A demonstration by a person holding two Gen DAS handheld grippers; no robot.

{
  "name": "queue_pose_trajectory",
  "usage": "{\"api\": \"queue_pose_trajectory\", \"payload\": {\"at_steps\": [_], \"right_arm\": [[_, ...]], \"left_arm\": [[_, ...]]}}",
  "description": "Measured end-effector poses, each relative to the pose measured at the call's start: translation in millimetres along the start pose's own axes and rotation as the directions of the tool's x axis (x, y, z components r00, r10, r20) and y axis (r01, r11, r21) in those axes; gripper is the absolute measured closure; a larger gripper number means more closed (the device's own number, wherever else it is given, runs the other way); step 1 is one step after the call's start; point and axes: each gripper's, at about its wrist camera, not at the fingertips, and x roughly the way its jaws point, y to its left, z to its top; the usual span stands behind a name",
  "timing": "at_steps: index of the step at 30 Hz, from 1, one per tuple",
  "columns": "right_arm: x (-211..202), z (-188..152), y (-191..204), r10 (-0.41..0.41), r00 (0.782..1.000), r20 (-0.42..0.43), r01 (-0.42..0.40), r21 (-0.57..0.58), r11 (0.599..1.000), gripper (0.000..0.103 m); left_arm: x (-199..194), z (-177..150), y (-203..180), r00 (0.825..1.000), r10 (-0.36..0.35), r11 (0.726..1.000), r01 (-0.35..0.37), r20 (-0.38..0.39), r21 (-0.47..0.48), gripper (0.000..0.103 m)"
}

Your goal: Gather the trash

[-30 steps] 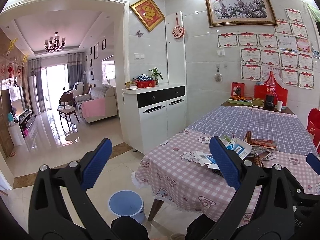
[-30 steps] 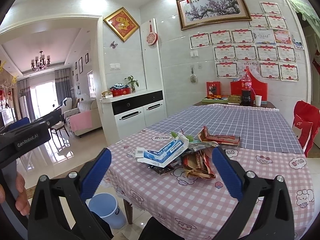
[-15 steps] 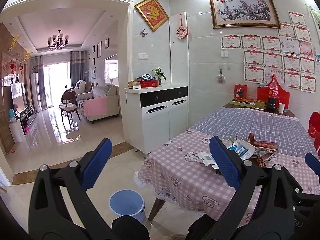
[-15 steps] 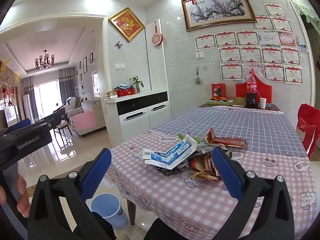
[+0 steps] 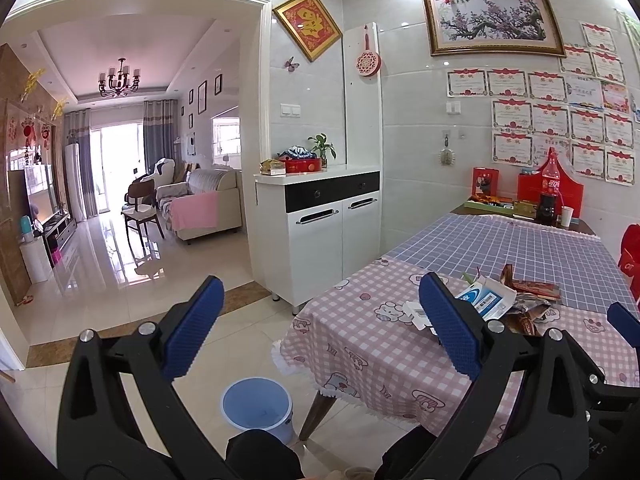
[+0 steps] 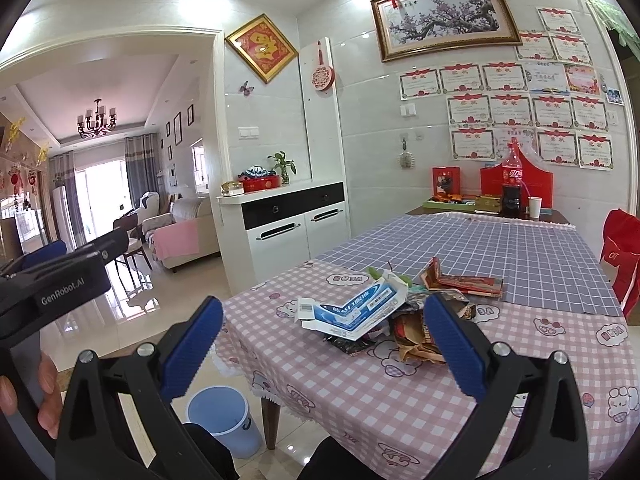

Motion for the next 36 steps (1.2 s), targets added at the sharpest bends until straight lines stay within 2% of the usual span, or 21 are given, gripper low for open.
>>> {"api": "queue_pose_trajectory", "payload": {"at_steps": [36], "right_arm": [[5.1, 1.7, 5.5, 0.03, 0.999, -0.01, -0.03, -0.005, 1.0, 0.004]], "left_arm": [[2.5, 0.1, 5.4, 1.0, 0.006, 1.0, -0.006, -0.002, -0.004, 0.007]]}}
